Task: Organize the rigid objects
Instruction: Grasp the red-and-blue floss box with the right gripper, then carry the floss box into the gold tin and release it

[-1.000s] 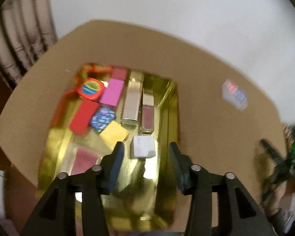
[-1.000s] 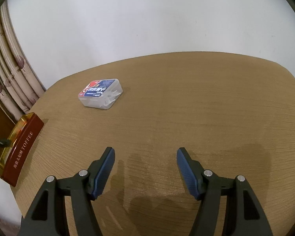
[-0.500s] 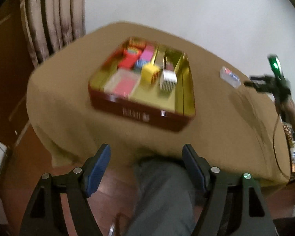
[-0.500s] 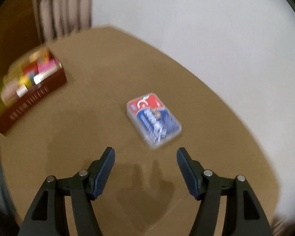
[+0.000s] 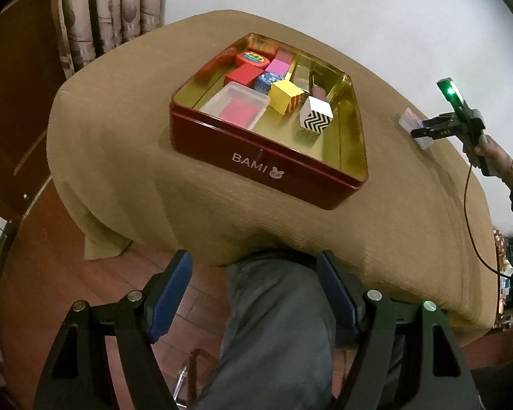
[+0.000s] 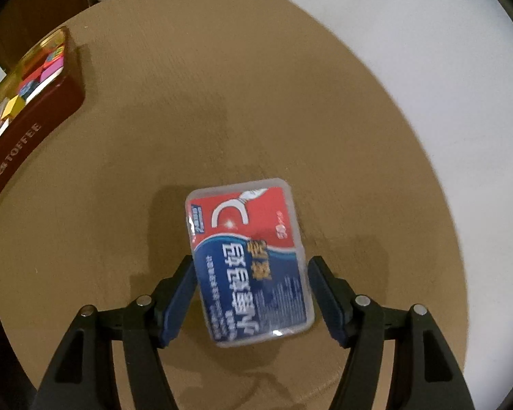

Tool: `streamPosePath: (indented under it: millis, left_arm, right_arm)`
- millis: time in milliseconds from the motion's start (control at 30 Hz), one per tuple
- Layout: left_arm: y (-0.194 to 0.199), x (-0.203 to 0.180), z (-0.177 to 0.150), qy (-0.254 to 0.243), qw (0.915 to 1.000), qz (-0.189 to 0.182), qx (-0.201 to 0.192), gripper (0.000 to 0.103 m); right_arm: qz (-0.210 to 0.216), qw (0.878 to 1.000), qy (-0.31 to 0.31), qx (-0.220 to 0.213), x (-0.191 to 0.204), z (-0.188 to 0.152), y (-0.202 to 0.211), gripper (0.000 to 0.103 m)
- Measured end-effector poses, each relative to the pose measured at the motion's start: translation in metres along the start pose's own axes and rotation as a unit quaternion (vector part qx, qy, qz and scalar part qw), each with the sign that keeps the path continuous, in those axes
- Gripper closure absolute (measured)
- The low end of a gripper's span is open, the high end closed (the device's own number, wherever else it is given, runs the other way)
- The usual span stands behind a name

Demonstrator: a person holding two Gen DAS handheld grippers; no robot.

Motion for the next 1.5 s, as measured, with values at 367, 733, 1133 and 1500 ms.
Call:
streamPosePath:
  millis: [367, 733, 1133, 1500]
  left_arm:
    - [0.009, 0.011, 0.002, 0.012, 0.9998, 0.003, -0.014, 0.032]
    - [0.041, 0.023, -0.003, -0.028, 0.9964, 0.021, -0.078, 0.028]
    - [0.039, 0.047, 0.006, -0.054, 0.9938, 0.025, -0.094, 0.024]
    - [0.031, 0.048, 0.000, -0.057, 0.9949, 0.004, -0.083, 0.023]
  right_arm:
    - [0.088, 0.985, -0.044, -0.142, 0.047, -0.006, 0.058, 0.041]
    - [0.264, 0.955, 0.008, -0.137, 0.264, 0.068, 0.075, 0.041]
    - [0.241, 0.968, -0.039, -0.062, 0.301, 0.080, -0.009, 0.041]
    - [0.121, 0.992, -0.024, 0.002, 0.312, 0.086, -0.046, 0.041]
Point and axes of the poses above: each gripper's, at about its wrist camera, not at the fingertips, and y roughly against the way its jaws point, x to its left, z to its top, the point moved 2 cm from there along -y, roughly the way its jaws point, and after that the axes turned 12 degrees about z, right-handed, at the moved point
